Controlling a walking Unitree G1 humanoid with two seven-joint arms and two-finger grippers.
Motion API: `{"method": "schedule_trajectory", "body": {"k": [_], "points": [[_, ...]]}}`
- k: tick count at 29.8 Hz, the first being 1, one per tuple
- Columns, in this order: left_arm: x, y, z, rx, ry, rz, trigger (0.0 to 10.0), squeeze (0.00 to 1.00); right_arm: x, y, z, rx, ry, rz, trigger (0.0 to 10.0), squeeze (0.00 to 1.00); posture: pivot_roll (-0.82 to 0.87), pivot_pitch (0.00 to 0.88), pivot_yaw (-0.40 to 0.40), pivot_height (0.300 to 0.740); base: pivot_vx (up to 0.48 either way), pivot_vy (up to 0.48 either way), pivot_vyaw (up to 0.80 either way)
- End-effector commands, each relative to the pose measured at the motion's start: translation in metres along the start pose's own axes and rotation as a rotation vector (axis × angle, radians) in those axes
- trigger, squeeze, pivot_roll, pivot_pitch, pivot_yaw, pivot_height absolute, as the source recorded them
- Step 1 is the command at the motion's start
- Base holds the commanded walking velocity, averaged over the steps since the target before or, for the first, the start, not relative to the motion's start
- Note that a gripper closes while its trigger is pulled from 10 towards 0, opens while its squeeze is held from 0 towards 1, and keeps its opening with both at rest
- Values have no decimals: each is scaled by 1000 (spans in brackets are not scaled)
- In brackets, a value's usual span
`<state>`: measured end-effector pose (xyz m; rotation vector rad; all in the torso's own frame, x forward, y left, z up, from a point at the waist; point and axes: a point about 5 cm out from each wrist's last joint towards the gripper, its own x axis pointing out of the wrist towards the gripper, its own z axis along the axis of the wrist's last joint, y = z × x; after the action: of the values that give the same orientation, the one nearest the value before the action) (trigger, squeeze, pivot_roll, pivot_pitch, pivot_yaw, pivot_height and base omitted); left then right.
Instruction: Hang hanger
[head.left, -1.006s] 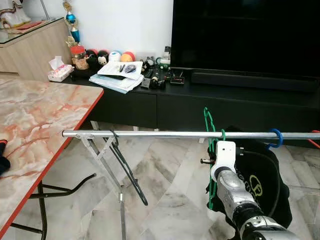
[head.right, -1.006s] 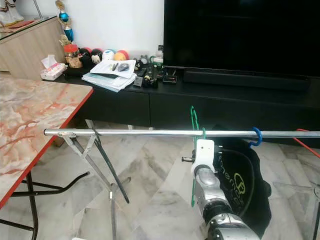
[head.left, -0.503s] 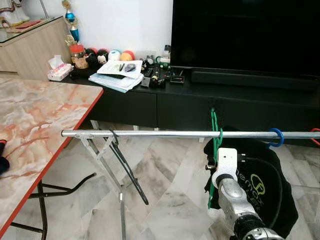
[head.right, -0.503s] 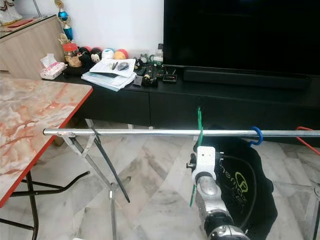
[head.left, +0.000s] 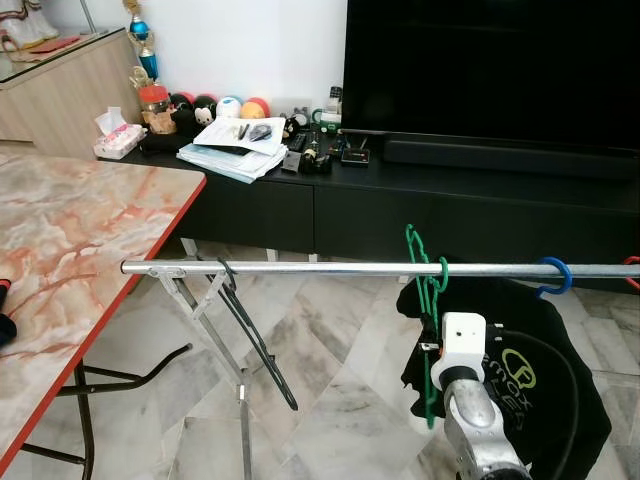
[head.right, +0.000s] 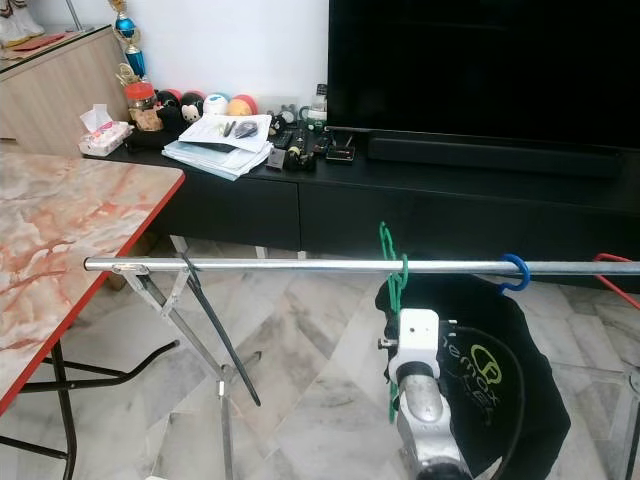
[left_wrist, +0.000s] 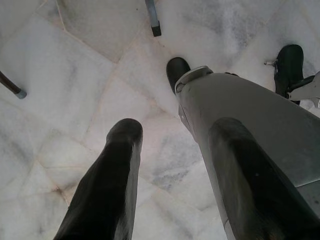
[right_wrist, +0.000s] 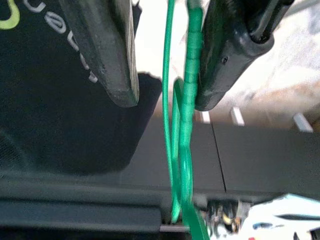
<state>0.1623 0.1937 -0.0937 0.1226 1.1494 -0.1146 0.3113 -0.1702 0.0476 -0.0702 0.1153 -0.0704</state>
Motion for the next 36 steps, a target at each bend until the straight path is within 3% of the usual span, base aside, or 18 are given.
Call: {"method": "schedule_trajectory", "body": {"k": [1, 10, 24, 36], "points": [[0, 0, -5, 1, 23, 4, 10000, 0, -4, 3, 4, 0, -48, 16, 10000, 0, -51, 45, 41, 740, 0, 0, 0], [0, 3, -5, -14, 8, 40, 10000, 0, -30, -4, 7, 45, -147, -35, 10000, 0, -55, 38, 37, 740, 0, 0, 0], [-1, 5, -10, -17, 6, 86, 10000, 0, -50, 2, 8, 79, -166, -42, 10000, 0, -82, 22, 54, 740, 0, 0, 0], [-1, 2, -10, -9, 0, 84, 10000, 0, -48, -9, 12, 66, -179, -70, 10000, 0, -83, 23, 41, 740, -77, 0, 0]]}}
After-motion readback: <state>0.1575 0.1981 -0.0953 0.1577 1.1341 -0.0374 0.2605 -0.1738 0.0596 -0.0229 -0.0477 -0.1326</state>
